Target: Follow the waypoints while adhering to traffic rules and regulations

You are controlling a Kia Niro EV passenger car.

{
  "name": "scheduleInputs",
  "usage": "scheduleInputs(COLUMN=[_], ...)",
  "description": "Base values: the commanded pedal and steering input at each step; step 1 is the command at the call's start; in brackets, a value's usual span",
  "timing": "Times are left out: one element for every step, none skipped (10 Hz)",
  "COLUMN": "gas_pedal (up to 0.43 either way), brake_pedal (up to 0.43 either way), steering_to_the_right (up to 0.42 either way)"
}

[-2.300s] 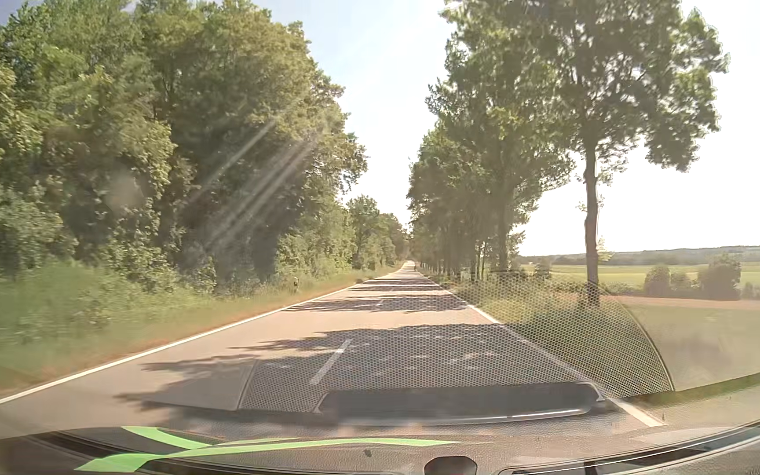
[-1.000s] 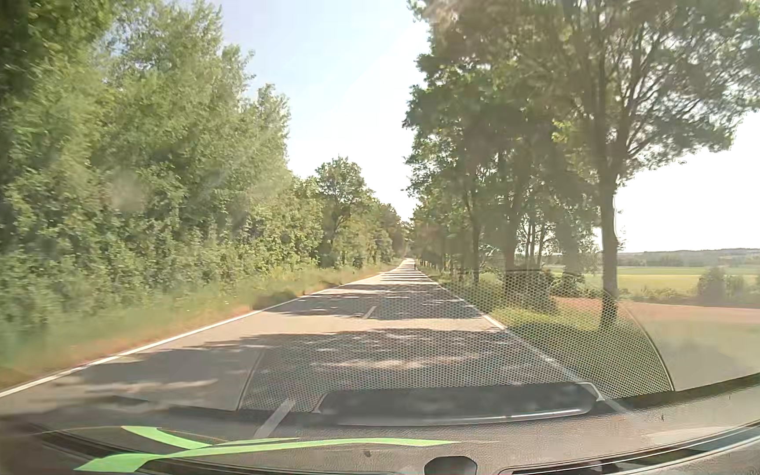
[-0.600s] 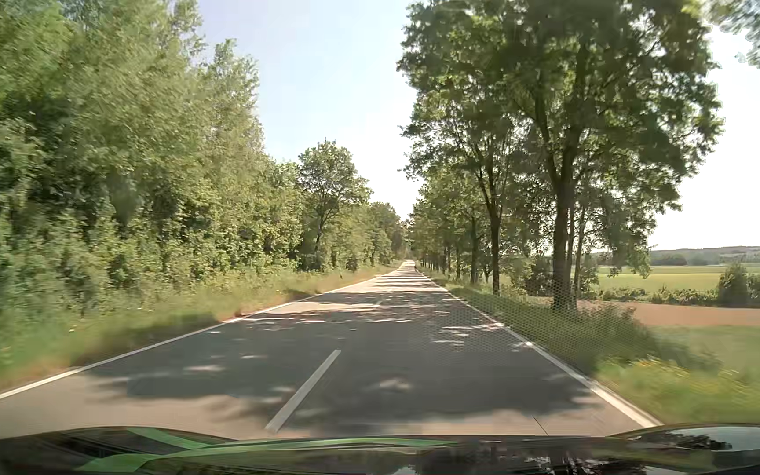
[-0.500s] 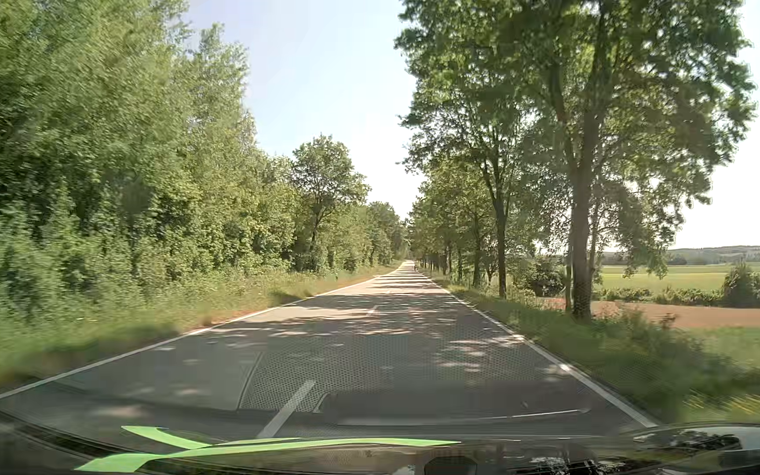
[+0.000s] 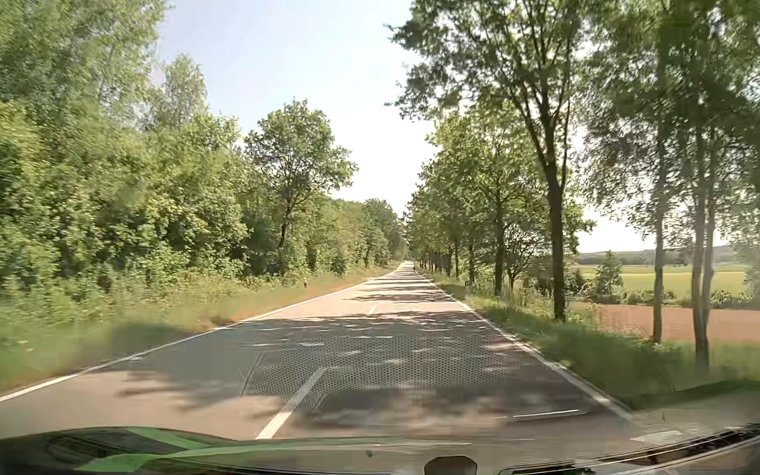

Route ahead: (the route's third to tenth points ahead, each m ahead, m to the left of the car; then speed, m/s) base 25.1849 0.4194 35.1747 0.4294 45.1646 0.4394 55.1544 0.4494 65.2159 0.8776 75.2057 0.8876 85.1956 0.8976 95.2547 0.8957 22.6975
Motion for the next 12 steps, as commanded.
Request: scheduleInputs(gas_pedal=[0.130, 0.130, 0.130, 0.138, 0.150, 0.150, 0.150, 0.150, 0.150, 0.177, 0.209, 0.209], brake_pedal=[0.000, 0.000, 0.000, 0.000, 0.000, 0.000, 0.000, 0.000, 0.000, 0.000, 0.000, 0.000], steering_to_the_right=[-0.004, -0.005, -0.005, -0.005, -0.005, -0.004, -0.004, -0.004, -0.003, -0.004, -0.004, -0.003])
